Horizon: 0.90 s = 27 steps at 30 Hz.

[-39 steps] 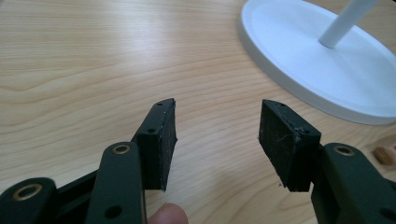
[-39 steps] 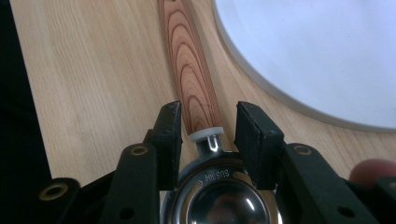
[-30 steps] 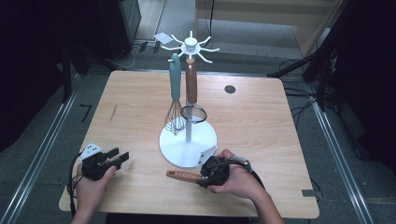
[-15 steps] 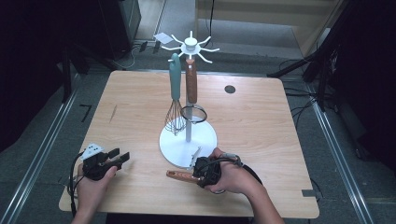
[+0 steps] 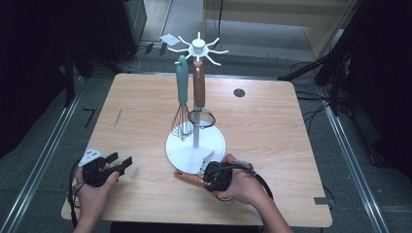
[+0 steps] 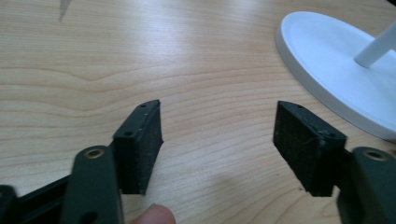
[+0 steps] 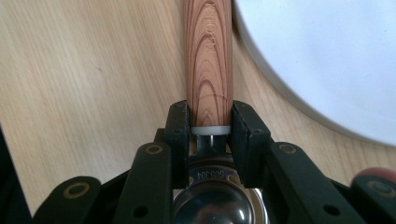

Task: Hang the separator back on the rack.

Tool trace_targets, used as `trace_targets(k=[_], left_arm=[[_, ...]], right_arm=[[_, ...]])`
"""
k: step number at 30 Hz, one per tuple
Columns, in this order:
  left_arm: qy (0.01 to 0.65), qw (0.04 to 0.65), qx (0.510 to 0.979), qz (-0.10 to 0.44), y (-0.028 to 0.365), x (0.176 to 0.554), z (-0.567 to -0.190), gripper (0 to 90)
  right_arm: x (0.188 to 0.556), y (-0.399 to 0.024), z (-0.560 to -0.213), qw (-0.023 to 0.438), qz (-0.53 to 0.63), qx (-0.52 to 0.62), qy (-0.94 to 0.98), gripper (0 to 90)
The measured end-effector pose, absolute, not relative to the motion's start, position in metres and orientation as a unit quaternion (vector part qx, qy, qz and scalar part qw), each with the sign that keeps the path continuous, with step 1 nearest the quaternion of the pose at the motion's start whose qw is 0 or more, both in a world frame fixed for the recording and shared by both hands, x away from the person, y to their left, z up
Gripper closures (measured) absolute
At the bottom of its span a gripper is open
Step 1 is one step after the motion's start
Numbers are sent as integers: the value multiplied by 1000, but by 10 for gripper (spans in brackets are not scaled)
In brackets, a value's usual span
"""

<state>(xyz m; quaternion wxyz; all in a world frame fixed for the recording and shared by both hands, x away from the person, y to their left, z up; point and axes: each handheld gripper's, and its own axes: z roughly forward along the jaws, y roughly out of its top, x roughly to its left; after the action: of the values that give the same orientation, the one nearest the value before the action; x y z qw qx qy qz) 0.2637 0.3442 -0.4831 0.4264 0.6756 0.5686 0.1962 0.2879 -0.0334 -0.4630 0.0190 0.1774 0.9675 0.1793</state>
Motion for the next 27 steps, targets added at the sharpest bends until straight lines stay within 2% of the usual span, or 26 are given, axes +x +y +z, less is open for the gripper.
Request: trace_targets(k=[8,27], left_arm=[[585,414,662,218,349,263,-481,224],[595,402,658,229,355,262,-482,140]], right_arm=[[282,-52,-457,18,241,197,950,715],[300,-90,-447,90,374,322,865,715]])
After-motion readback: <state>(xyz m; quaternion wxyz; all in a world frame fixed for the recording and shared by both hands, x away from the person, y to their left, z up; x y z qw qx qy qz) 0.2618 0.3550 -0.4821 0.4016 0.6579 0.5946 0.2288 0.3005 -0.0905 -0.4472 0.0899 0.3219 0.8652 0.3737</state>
